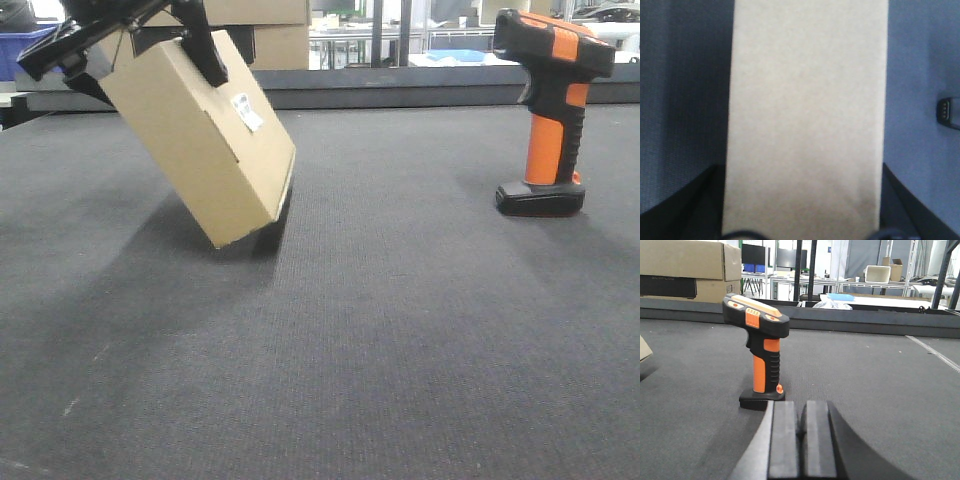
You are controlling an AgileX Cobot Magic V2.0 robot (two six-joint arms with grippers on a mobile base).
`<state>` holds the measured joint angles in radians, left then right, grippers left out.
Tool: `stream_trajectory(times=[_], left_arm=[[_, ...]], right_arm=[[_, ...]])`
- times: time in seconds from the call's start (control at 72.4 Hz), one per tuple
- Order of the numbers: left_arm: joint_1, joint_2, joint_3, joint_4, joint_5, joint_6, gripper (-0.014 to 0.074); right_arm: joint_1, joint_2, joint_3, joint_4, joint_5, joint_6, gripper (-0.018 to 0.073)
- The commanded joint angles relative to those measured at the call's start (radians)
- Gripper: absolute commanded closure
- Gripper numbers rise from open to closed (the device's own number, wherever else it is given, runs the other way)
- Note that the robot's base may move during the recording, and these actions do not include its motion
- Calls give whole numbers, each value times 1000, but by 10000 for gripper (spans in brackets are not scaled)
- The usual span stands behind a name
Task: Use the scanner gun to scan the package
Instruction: 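Lift the cardboard box with the left gripper, tilting it upward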
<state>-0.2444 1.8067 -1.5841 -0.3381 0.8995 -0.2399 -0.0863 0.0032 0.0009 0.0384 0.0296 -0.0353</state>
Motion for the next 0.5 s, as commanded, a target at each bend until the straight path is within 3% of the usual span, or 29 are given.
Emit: stream_trajectory(times=[0.0, 0.193, 0.483], left_arm=[[-6, -7, -4, -7, -16, -7, 708], [-6, -7, -4, -15, -27, -7, 708], [-6, -7, -4, -15, -67, -7, 708]], right_arm=[[1, -3, -1, 20, -76, 2, 725], [1, 0, -115, 26, 20, 2, 725], [1, 326, -321, 26, 28, 2, 725]])
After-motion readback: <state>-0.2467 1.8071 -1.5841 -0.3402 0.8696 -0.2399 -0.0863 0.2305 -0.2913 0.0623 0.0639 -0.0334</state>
